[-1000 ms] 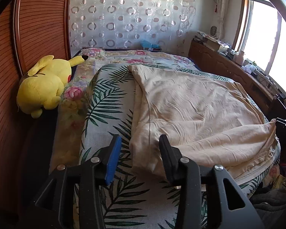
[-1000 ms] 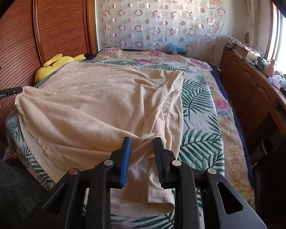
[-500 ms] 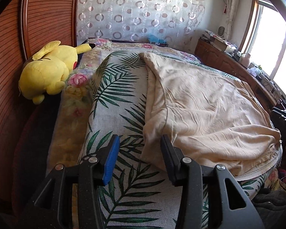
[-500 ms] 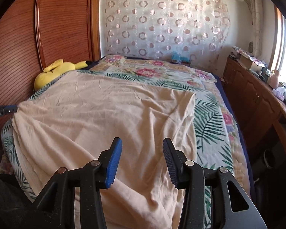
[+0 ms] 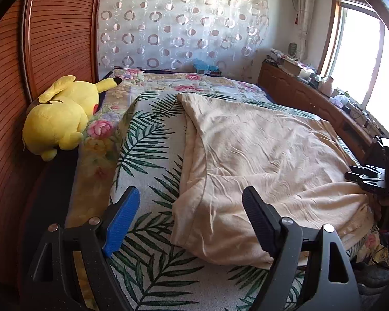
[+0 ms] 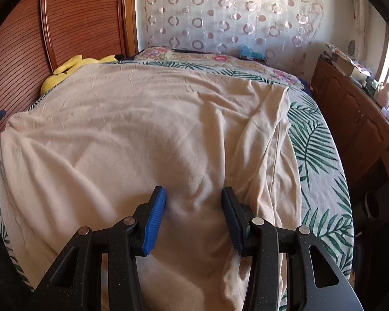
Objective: Fold small clothes
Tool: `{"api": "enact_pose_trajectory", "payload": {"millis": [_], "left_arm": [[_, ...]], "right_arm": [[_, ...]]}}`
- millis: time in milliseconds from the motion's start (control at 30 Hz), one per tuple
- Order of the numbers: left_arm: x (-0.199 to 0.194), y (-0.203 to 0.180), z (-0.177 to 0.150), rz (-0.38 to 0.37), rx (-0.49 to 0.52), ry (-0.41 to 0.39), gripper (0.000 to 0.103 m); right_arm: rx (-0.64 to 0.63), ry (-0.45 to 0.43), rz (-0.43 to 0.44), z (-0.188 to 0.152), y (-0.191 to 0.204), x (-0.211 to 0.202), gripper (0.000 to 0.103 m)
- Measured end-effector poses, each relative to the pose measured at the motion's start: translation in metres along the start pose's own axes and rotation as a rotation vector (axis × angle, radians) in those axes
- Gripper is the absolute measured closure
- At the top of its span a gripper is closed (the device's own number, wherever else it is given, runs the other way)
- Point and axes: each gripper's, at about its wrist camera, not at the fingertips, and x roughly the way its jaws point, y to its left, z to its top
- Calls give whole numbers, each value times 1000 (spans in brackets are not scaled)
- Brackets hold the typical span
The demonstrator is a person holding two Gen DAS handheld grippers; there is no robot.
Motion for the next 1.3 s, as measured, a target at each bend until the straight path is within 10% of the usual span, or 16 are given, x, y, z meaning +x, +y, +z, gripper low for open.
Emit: {"api": "enact_pose_trajectory", "payload": {"millis": [533,1067,1300], "left_arm": [[36,-2,-13,32,-27,108,21],[40,-4,-20,23,-31,123,21],[37,-10,-21,-57,-38,117,70]], "right_arm": [[-29,21,38,3,6,7,31],[-32,27,41,5,6,8,29],[-32,27,41,4,6,8,29]]}}
